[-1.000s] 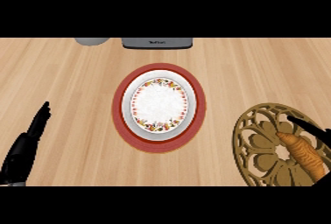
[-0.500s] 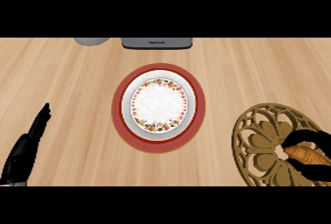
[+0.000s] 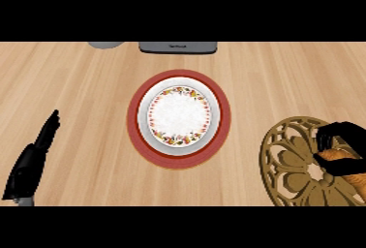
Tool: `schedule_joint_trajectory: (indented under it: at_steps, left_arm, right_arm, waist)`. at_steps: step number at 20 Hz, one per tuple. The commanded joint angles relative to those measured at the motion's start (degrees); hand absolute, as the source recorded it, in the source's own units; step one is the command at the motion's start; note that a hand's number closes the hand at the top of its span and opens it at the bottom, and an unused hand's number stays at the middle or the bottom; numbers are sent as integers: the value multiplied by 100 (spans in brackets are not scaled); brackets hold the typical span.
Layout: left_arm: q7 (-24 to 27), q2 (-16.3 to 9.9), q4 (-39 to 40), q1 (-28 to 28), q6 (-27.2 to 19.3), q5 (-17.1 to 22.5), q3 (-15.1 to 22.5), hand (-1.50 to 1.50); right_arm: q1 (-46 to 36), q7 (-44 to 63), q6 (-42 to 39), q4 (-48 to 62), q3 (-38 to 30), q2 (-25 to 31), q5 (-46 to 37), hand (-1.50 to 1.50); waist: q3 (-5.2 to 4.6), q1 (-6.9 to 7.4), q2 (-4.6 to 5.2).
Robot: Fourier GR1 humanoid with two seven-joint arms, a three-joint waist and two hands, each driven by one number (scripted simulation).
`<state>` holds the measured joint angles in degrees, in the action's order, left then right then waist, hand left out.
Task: Pick the croissant from the placemat and place it in the plate
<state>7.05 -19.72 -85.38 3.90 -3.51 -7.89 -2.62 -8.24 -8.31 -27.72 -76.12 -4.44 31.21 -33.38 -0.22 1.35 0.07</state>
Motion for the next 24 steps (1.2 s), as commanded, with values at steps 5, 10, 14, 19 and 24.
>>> schedule_joint_trajectory:
  at_steps: [5,10,14,19,24]
  left_arm:
    - [-60,28,-38,-255,135,-38,131,0]
    - [38,24,330,-357,78,-83,-19,0]
    - [71,-59,69,-27,208,75,-156,0]
    - [122,208,187,-11,-16,-131,5,0]
    - [-283,-61,-220,151,240,32,-199,0]
  right_arm:
    - [-2200,-186,1242,1958,311,238,-1366,150]
    - [-3043,-620,2298,2937,15,-16,-1487,150]
    - [-3173,-1082,2845,2633,-307,-5,-1234,150]
    - [-3617,-1713,2256,1941,-466,-136,-501,150]
    - [-3343,-1320,1187,629,-322,-450,147,150]
  waist:
    - [44,317,116]
    - [33,122,79]
    - [29,27,25]
    - [22,-72,-16]
    - [20,-178,-71]
